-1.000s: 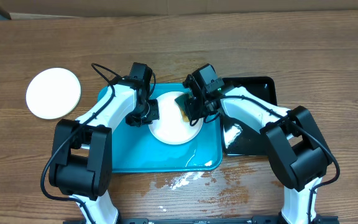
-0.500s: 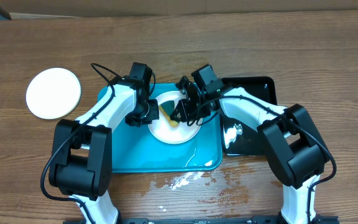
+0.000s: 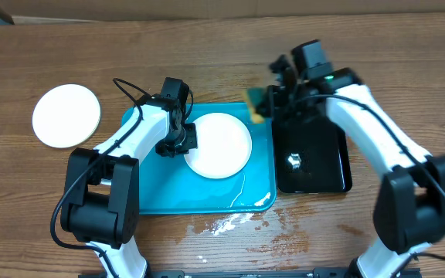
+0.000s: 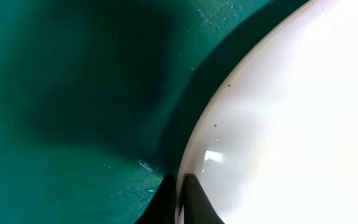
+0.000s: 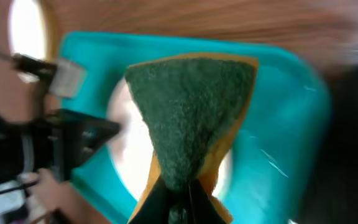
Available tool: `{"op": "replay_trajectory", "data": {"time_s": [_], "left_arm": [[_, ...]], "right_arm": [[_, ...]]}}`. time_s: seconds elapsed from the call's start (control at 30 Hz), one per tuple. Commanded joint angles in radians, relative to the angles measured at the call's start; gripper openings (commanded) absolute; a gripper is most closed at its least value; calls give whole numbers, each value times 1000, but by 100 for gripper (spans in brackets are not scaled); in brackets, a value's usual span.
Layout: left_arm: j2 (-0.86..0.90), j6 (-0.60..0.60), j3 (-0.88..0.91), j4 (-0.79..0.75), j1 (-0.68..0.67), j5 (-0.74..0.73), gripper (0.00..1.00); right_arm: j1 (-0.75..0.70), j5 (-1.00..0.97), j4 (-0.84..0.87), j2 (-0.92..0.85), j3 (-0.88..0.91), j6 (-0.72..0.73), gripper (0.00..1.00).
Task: Clean dirty plates on tray and stack at the side
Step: 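Carry sponge right into the black tray and release it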
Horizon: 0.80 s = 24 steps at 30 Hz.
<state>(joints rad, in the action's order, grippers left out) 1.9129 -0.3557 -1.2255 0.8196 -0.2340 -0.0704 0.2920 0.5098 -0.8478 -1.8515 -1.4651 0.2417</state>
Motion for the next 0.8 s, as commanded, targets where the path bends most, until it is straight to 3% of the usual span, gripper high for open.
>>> {"op": "replay_trajectory", "data": {"time_s": [0.0, 0.17, 0.4, 0.5, 0.53, 0.6, 0.67, 0.7, 0.77], "left_arm": [[13, 19, 12, 2, -8, 29, 4], [13, 19, 12, -2, -8, 28, 4], [13, 19, 12, -2, -8, 26, 6], [13, 19, 12, -2, -8, 26, 7], [13, 19, 12, -2, -8, 27, 7], [13, 19, 12, -2, -8, 26, 8], [13, 19, 12, -5, -8, 26, 14], [13, 19, 12, -7, -8, 26, 21], [13, 19, 12, -9, -8, 26, 34]], "right_arm": [[-47, -219, -108, 32, -21, -2, 4], [-76, -341, -259, 29, 18, -2, 4], [-74, -375, -178, 28, 179, -2, 4], [-74, -400, -109, 28, 235, -2, 28], [-74, -413, -93, 28, 241, -2, 40], [-74, -433, -66, 28, 241, -3, 72], [-75, -451, -29, 28, 241, -6, 91], [-75, -461, -9, 28, 241, -6, 96], [-75, -465, 14, 28, 241, -5, 96]]}}
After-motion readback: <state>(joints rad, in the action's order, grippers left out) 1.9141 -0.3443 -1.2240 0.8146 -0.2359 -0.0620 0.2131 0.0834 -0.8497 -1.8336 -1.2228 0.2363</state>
